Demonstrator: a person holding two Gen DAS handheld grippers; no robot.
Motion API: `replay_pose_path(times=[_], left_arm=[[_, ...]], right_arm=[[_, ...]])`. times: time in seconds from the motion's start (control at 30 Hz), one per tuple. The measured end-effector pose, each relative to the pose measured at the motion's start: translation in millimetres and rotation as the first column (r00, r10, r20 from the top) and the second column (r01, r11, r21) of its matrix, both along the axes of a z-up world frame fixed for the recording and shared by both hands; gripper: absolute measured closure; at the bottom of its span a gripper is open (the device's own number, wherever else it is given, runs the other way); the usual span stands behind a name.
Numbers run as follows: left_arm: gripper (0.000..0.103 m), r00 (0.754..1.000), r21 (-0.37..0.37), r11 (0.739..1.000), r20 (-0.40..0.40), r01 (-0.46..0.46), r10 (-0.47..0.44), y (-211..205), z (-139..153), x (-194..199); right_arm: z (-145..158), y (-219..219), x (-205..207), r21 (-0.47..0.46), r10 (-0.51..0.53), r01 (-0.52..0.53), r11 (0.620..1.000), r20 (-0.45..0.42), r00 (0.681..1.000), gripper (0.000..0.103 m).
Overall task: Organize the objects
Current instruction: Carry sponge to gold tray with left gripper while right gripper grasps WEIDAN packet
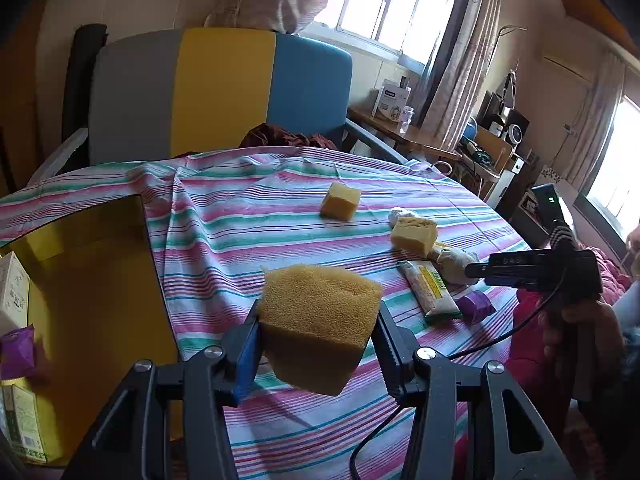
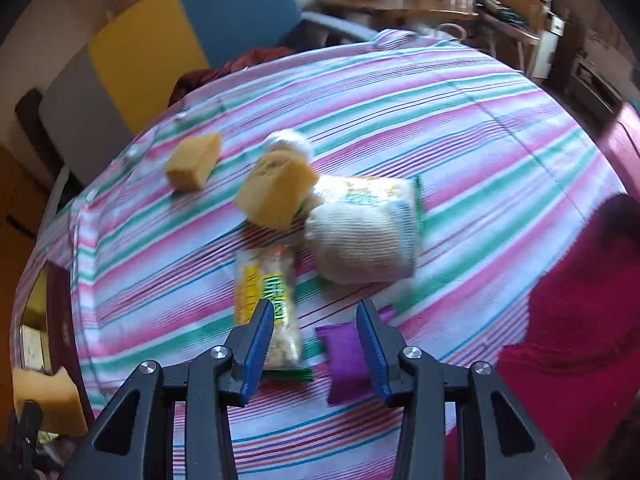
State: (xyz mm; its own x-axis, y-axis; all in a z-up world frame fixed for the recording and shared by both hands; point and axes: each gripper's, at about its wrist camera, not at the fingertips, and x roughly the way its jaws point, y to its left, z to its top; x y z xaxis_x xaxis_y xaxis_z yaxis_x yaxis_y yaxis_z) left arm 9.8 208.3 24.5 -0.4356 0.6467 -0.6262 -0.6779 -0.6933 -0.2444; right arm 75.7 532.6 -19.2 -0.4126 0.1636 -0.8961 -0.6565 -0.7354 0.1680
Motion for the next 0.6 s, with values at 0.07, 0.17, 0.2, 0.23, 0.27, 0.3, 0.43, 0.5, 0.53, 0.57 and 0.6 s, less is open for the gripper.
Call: replay_pose_path(times=[0.07,0.17,0.2,0.23,0.27,0.3,0.43,0.5,0.53,0.57,0.6], left_arm=[[0.052,1.0,-0.003,1.0,0.001,-0.009,0.009,-3,-1,-1],[0.052,1.0,-0.007,1.0,0.0,-0.02,0.02,-6,-2,-1],[0.052,1.0,-0.009,1.0,-0.001,-0.026,0.026,-7,-2,-1],[0.052,1.0,-0.01,0.999,-0.002,-0.03,0.03,-9,-2,-2],[0.052,0.999,-0.011,0.999,-0.002,-0.034,0.034,-10,-2,-2],[0.052,0.999,-0.013,0.999,-0.003,-0.041,0.041,-11,-2,-3],[0.051,0.997,-0.031,0.997,-0.004,-0.073,0.073,-15,-3,-6],[0.051,0.995,-0.045,0.995,-0.016,-0.094,0.094,-17,-2,-8],[0.051,0.994,-0.051,0.993,-0.017,-0.105,0.104,-18,-2,-9],[0.051,0.993,-0.061,0.991,-0.018,-0.117,0.116,-19,-3,-10],[0.051,0.992,-0.069,0.989,-0.022,-0.129,0.128,-21,-3,-11]], right_arm=[[-5,-7,-17,0.001,0.025,-0.025,1.0,0.037,0.999,0.06],[-18,-15,-39,0.005,0.049,-0.05,0.999,0.067,0.996,0.059],[-24,-16,-43,-0.001,0.056,-0.056,0.998,0.08,0.995,0.059],[-32,-17,-49,-0.016,0.065,-0.064,0.998,0.096,0.993,0.059],[-41,-20,-54,-0.036,0.083,-0.08,0.996,0.109,0.991,0.058],[-45,-22,-57,-0.043,0.099,-0.094,0.995,0.125,0.987,0.058],[-48,-34,-62,0.024,0.16,-0.166,0.986,0.17,0.972,0.059],[-48,-42,-64,0.065,0.184,-0.199,0.978,0.19,0.964,0.061],[-48,-46,-65,0.08,0.193,-0.212,0.974,0.199,0.961,0.062],[-48,-49,-66,0.091,0.203,-0.225,0.97,0.204,0.958,0.062],[-47,-51,-66,0.091,0.213,-0.235,0.968,0.204,0.956,0.062]])
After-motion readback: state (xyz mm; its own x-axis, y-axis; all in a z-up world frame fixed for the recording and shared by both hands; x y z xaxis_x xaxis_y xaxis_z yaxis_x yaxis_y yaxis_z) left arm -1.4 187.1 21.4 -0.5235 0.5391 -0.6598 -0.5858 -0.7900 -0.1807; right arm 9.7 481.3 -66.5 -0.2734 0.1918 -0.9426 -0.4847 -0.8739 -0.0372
